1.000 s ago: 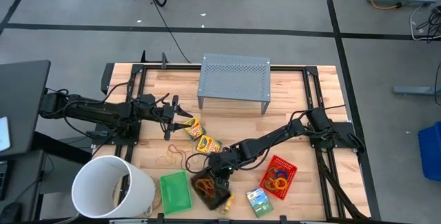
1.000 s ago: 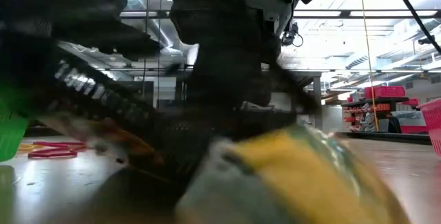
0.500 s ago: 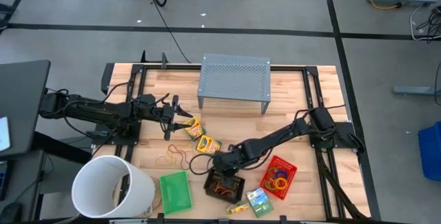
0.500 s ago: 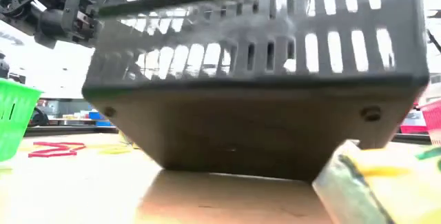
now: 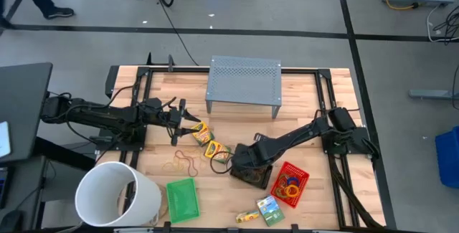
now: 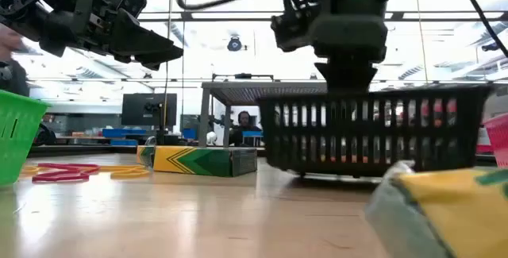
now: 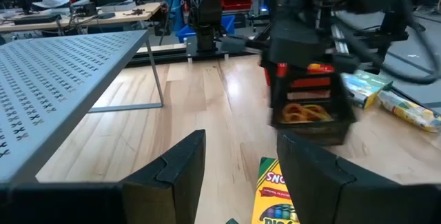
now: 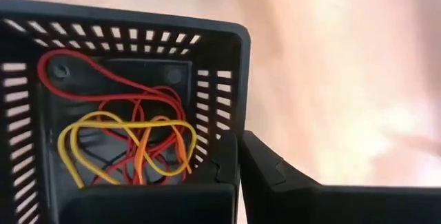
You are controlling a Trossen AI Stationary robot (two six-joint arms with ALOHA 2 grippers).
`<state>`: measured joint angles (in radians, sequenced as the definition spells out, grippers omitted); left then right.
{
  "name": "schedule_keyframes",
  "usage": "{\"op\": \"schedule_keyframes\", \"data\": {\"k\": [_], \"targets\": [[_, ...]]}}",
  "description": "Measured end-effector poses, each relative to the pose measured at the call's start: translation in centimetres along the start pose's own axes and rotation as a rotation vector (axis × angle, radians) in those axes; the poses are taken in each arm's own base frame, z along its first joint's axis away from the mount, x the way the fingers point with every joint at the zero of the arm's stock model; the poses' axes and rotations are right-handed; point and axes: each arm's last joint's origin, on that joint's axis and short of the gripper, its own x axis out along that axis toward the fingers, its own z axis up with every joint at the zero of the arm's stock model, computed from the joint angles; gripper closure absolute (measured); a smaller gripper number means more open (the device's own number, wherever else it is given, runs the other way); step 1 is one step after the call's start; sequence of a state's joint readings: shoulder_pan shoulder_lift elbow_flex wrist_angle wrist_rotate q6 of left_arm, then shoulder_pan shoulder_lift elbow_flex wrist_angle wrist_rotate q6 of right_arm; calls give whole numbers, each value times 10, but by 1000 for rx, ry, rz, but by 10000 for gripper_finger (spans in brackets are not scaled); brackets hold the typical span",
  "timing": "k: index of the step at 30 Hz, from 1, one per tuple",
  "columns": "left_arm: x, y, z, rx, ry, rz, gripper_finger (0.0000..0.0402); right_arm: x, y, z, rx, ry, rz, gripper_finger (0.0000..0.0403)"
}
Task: Pick & Place Office Desk Supplies
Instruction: Adjust the black bin, then put the yellow rubber band into the black bin
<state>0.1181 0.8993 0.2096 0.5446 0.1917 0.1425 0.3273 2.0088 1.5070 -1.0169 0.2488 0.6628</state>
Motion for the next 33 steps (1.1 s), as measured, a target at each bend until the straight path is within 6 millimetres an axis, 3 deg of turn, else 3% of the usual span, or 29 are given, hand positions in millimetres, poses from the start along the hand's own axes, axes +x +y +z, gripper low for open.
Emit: {"op": "schedule_keyframes", "data": {"k": [6, 10, 19, 26, 33], "targets": [[0, 0, 0, 3, 0, 4, 216, 1, -17, -4, 22, 32, -180, 401], [0, 0, 0, 5, 0, 9, 216, 0, -19, -1, 20, 18, -172, 385], [0, 0, 0, 7, 4, 9, 216, -12, -16, 7, -17, -32, -7, 282], [0, 0, -1, 6, 7, 7, 216, -21, -26, 13, -1, -91, -16, 179], [5, 2, 2, -13, 120, 14, 216, -39, -37, 16, -19, -201, -99, 154]]}}
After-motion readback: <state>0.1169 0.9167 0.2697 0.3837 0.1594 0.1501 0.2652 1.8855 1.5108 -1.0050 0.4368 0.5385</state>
